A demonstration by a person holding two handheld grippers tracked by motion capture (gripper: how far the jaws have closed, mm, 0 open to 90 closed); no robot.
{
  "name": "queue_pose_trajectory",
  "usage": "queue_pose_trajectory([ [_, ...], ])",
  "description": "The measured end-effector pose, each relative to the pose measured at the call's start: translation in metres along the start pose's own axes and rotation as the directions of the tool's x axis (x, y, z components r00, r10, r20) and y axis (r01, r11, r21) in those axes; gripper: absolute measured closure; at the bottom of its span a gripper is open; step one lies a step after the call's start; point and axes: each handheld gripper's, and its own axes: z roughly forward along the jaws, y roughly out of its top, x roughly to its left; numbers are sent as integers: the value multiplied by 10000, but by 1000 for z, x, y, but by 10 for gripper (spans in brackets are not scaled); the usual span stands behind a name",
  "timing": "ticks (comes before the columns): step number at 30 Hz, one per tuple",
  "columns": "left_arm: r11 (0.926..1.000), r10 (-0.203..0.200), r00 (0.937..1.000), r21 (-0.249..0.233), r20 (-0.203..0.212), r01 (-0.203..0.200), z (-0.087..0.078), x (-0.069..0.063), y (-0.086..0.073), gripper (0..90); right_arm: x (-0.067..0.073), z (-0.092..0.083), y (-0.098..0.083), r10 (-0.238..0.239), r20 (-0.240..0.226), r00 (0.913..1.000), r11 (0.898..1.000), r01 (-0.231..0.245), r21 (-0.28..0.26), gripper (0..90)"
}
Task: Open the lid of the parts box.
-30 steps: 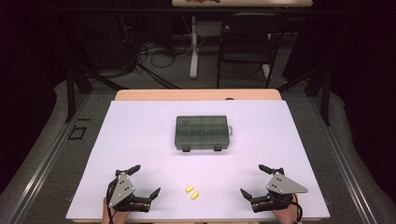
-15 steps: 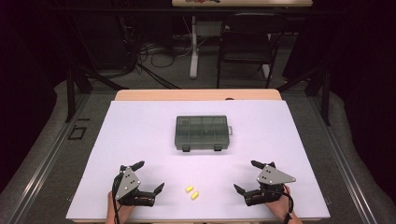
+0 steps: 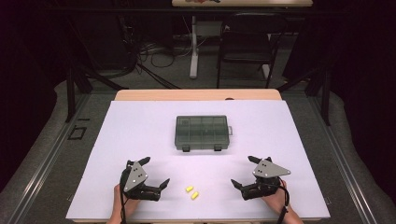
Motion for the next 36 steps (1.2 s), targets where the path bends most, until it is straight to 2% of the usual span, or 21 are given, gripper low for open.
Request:
queue_pose_trajectory([
  [21,9993,-205,9998,303,49,203,22,9,11,1,-7,23,14,0,-249,9997,9998,4,175,0],
  [36,9980,-371,9993,515,80,367,42,16,23,5,-19,41,22,328,-227,9992,9987,-319,405,0],
])
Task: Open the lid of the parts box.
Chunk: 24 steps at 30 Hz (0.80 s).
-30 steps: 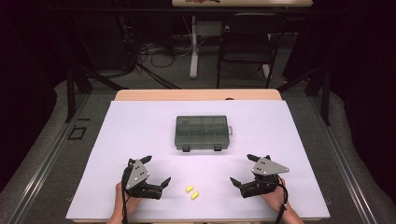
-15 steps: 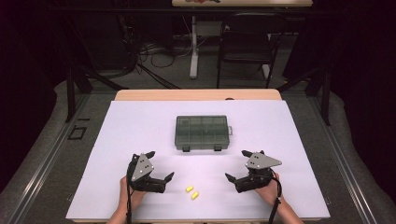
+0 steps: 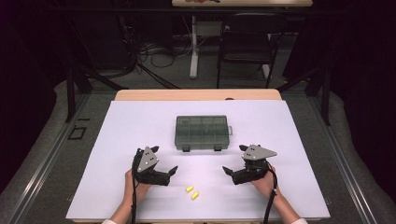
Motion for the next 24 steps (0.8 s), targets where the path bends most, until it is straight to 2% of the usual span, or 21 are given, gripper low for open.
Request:
queue_pose_trajectory([
  [9,9995,-32,9999,307,146,28,14,6,8,3,-8,17,7,214,39,9998,9996,-214,176,0],
  [18,9984,-296,9994,480,202,286,29,15,17,2,-16,31,12,393,39,9992,9985,-394,374,0],
  [24,9960,-486,9986,758,204,469,45,21,23,3,-25,40,14,571,159,9982,9971,-578,501,0],
])
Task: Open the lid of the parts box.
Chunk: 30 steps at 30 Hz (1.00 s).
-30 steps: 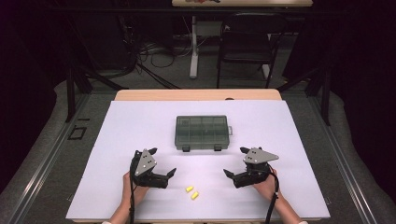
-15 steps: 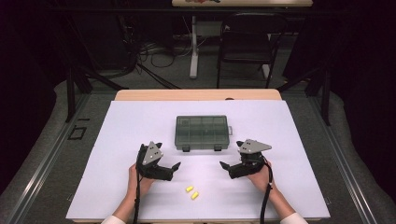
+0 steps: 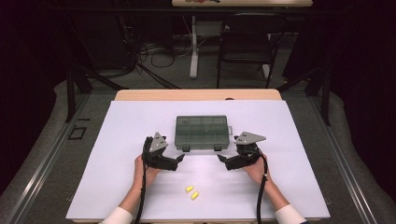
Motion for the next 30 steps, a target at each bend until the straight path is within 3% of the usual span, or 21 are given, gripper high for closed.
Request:
queue_pose_trajectory([
  [10,9982,-439,9989,412,164,432,22,13,4,16,-15,12,5,443,-66,9990,9989,-442,175,0],
  [15,9973,-381,9992,627,144,371,28,15,4,34,-19,19,6,538,-117,9985,9975,-532,463,0],
  [19,9962,-331,9993,814,168,316,33,16,2,81,-21,26,6,641,-59,9979,9955,-636,702,47],
  [21,9964,-229,9995,822,198,212,35,15,3,138,-21,28,5,596,14,9982,9948,-595,828,82],
  [30,9949,-155,9997,1002,169,137,37,15,2,235,-18,32,5,348,413,9985,9908,-398,1294,231],
])
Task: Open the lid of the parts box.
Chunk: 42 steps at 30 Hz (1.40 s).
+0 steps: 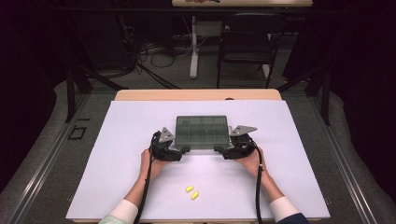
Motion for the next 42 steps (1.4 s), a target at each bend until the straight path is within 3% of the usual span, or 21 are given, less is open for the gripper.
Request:
queue_pose_trajectory([
  [15,9998,-186,9998,-14,59,186,1,0,-2,250,0,1,-1,-85,-13,10000,9998,85,203,274],
  [42,9987,-148,9997,-493,-169,140,-6,-1,-2,309,-4,-6,-2,285,-249,9993,9989,-294,-366,378],
])
